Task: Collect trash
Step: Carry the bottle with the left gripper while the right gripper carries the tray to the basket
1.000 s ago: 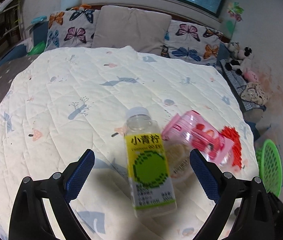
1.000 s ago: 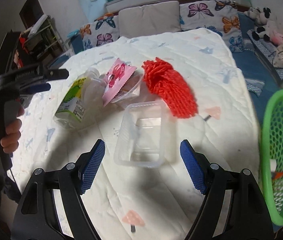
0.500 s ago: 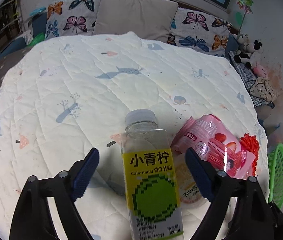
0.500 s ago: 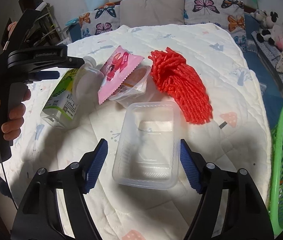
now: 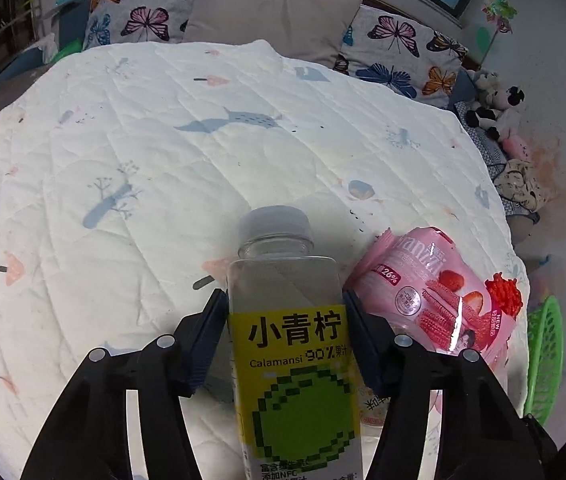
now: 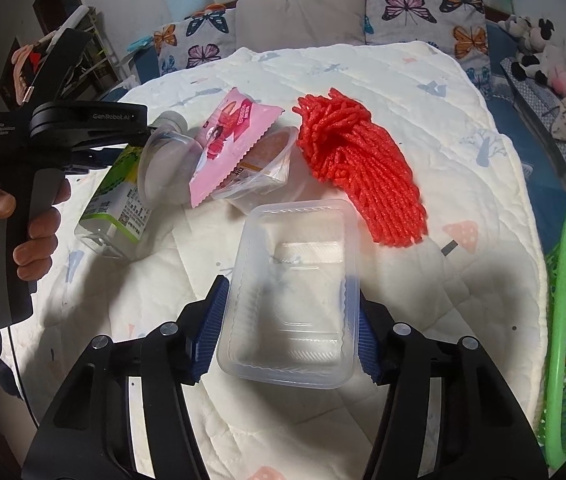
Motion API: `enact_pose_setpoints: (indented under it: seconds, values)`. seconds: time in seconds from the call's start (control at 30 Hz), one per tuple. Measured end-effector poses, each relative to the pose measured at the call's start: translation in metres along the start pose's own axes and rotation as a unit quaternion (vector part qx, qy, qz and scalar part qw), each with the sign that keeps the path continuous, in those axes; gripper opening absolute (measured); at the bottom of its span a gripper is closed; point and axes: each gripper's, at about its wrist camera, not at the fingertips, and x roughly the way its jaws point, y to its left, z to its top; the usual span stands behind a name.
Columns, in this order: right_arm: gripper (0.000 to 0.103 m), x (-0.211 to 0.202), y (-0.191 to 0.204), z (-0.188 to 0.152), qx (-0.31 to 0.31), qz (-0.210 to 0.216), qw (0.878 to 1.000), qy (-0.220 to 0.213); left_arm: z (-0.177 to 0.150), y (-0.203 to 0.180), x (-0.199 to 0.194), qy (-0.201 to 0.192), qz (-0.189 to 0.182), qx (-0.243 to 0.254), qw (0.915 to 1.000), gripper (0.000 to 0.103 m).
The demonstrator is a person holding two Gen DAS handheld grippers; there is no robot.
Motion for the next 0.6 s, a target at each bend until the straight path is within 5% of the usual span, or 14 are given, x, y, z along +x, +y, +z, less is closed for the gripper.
enact_pose_setpoints:
  seconds: [0.6]
  values:
    - [0.058, -0.06, 0.0, -0.018, 0.009, 0.022, 0.999, -0.044, -0.038, -0.005, -0.094, -0.066, -0.037, 0.036, 0.9965, 0.055]
